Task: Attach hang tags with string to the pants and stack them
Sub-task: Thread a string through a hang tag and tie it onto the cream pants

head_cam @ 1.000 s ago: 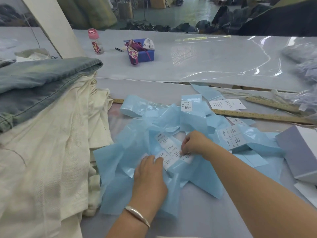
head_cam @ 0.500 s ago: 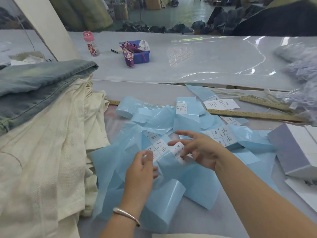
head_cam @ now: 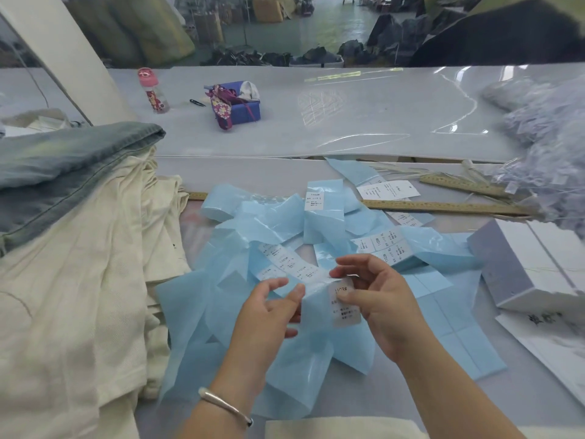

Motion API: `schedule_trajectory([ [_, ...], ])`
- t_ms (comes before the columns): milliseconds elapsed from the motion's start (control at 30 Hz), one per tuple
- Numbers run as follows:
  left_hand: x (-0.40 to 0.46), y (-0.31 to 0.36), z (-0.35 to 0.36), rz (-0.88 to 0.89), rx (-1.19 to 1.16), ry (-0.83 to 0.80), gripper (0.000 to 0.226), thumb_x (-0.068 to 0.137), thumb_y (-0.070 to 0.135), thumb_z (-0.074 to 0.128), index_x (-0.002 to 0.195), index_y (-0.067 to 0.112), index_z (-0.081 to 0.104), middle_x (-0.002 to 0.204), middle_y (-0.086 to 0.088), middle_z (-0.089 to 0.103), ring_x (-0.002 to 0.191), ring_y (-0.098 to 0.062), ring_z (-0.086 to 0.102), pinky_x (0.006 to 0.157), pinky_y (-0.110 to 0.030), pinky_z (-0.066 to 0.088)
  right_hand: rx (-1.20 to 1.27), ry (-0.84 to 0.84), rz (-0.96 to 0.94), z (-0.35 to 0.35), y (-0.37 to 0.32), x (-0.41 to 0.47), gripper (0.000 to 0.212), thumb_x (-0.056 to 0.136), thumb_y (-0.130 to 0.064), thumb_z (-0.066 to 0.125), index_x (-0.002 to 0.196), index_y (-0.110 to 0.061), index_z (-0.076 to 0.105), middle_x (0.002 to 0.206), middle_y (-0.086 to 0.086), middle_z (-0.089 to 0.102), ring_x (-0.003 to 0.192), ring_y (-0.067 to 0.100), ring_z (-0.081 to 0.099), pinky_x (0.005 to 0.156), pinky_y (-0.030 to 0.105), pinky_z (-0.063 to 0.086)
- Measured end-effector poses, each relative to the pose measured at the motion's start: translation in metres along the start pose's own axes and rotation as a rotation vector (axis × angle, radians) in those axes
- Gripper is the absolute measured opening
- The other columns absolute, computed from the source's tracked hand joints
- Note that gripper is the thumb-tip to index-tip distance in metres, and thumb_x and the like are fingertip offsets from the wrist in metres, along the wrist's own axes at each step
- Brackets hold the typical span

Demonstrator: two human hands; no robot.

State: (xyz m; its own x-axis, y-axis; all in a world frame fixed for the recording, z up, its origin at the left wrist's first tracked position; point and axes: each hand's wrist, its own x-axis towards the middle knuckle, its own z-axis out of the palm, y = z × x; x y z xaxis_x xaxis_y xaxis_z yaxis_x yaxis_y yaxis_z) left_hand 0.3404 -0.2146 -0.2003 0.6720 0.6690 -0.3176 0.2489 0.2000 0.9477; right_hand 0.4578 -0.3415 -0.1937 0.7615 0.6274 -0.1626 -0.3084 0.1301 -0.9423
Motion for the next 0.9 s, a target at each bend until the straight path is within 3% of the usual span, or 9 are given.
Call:
schedule_trajectory([
  [67,-0.007,0.004,0.002,0.069,-0.096,-0.045,0.029,0.086,0.018,0.070,0.112,0.026,0.061,0.083,0.001,0.076,0.077,-0.007,0.071,0.064,-0.017,0.052,0.041,-0.038,-0.017,-0.004,0.000,-0.008,0.050,0.072,0.029,0.054,0.102,-0.009,0.066,0.100,0.013,0.071,0.079,0.017,0.066,0.063,0.028,0.053],
  [200,-0.012,0.013,-0.001,0.218,-0.175,-0.039,0.031,0.086,-0.005,0.064,0.108,0.017,0.068,0.089,-0.012,0.075,0.082,-0.018,0.070,0.079,-0.030,0.057,0.047,-0.146,-0.045,-0.010,-0.004,-0.021,0.054,0.068,0.029,0.058,0.108,-0.007,0.064,0.112,0.012,0.069,0.084,0.024,0.068,0.067,0.031,0.055],
  [267,-0.015,0.016,-0.001,0.254,-0.178,-0.056,0.029,0.088,-0.005,0.062,0.105,0.017,0.072,0.093,-0.014,0.075,0.086,-0.020,0.069,0.082,-0.033,0.055,0.020,-0.154,-0.061,-0.009,-0.008,-0.025,0.051,0.070,0.031,0.056,0.108,-0.004,0.063,0.111,0.014,0.069,0.083,0.025,0.068,0.066,0.031,0.055],
  [367,-0.022,0.019,0.004,0.246,-0.181,-0.154,0.029,0.084,0.001,0.067,0.106,0.020,0.072,0.098,-0.006,0.076,0.089,-0.016,0.070,0.075,-0.023,0.056,-0.026,-0.116,-0.101,-0.005,-0.012,-0.029,0.046,0.073,0.029,0.057,0.105,-0.003,0.063,0.105,0.015,0.070,0.082,0.023,0.069,0.065,0.030,0.055],
  [567,-0.023,0.023,0.008,0.228,-0.208,-0.115,0.032,0.082,-0.008,0.066,0.102,0.017,0.072,0.090,-0.006,0.076,0.078,-0.012,0.069,0.067,-0.019,0.054,-0.293,-0.041,-0.242,0.002,-0.024,-0.036,0.038,0.075,0.019,0.066,0.093,-0.014,0.070,0.092,0.005,0.074,0.081,0.015,0.069,0.069,0.029,0.056],
  [733,-0.023,0.025,0.010,0.197,-0.166,-0.087,0.029,0.083,-0.002,0.067,0.094,0.024,0.076,0.091,-0.006,0.076,0.079,-0.016,0.067,0.073,-0.031,0.049,-0.518,0.060,-0.378,0.002,-0.032,-0.042,0.031,0.073,0.005,0.075,0.084,-0.024,0.074,0.087,-0.009,0.073,0.087,0.009,0.064,0.081,0.018,0.049],
  [900,-0.023,0.025,0.014,0.178,-0.140,-0.057,0.023,0.083,-0.001,0.069,0.087,0.021,0.077,0.088,-0.008,0.076,0.077,-0.020,0.069,0.074,-0.035,0.051,-0.573,0.112,-0.427,0.005,-0.035,-0.047,0.029,0.075,0.002,0.075,0.078,-0.027,0.074,0.082,-0.009,0.073,0.091,0.011,0.065,0.083,0.028,0.049],
])
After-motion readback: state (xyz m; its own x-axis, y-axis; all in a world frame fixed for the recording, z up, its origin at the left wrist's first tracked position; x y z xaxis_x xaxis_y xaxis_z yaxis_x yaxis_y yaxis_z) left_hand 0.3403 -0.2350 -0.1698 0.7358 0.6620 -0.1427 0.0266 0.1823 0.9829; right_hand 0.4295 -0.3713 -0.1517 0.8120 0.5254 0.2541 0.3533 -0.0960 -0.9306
